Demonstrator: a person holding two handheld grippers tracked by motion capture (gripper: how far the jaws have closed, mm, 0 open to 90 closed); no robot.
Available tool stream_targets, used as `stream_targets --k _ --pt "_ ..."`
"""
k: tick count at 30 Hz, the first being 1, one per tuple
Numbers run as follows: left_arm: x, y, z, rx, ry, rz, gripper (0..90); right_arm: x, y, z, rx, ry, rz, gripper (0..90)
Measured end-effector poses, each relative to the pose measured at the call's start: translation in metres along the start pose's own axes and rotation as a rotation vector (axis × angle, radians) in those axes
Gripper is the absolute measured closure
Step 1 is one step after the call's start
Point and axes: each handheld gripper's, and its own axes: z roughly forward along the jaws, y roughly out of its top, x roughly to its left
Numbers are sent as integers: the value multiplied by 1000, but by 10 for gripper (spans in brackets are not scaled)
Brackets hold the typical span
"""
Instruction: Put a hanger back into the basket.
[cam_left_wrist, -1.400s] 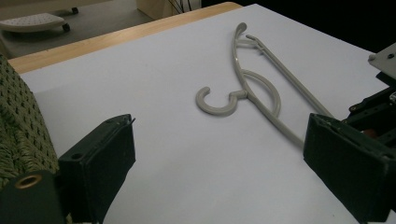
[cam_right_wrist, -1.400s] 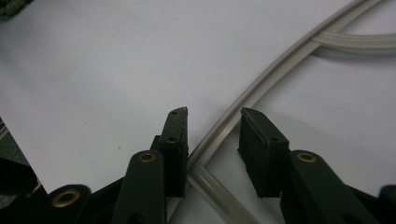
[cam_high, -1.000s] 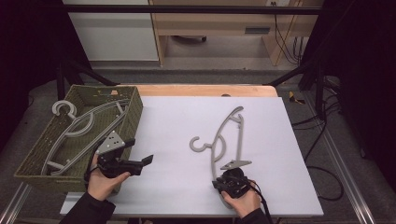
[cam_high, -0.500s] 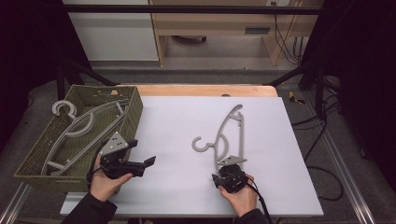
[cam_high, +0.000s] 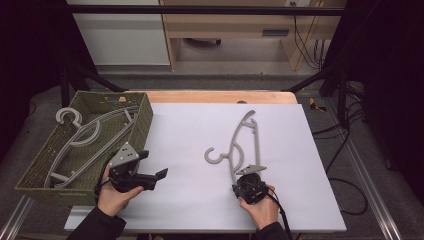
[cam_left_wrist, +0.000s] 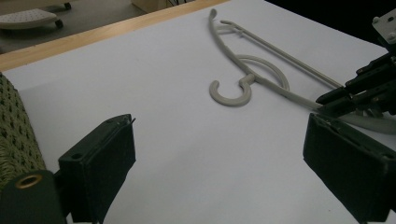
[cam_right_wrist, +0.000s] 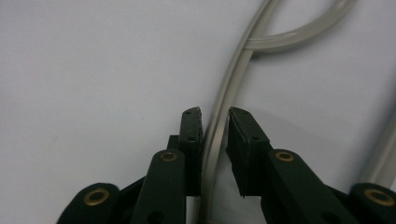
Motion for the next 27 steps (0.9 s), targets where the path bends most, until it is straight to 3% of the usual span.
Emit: stream_targets --k 3,5,6,9,11,14,17,19,22,27 --pt "-1 0 1 4 -2 2 91 -11 -2 -4 9 31 5 824" --pt "-1 -1 1 3 -4 3 91 -18 -4 -6 26 112 -12 826" --pt "-2 -1 2 5 -4 4 91 -19 -6 -7 27 128 -19 825" --pt "-3 -2 3 9 -7 4 91 -23 -7 -10 43 123 -55 822" --pt "-3 -2 4 12 -7 9 91 -23 -7 -11 47 119 -52 817" --pt "-3 -2 4 15 -10 8 91 -25 -7 -11 13 134 -89 745" --pt "-4 -2 5 18 -10 9 91 -23 -7 -13 34 120 -76 714" --pt "-4 -2 5 20 -12 13 91 -21 -7 -12 49 108 -65 714" --pt "-5 -3 7 23 -15 14 91 -23 -7 -10 54 96 -95 740" --pt "-6 -4 10 32 -15 17 91 -17 -4 -10 92 65 -104 751"
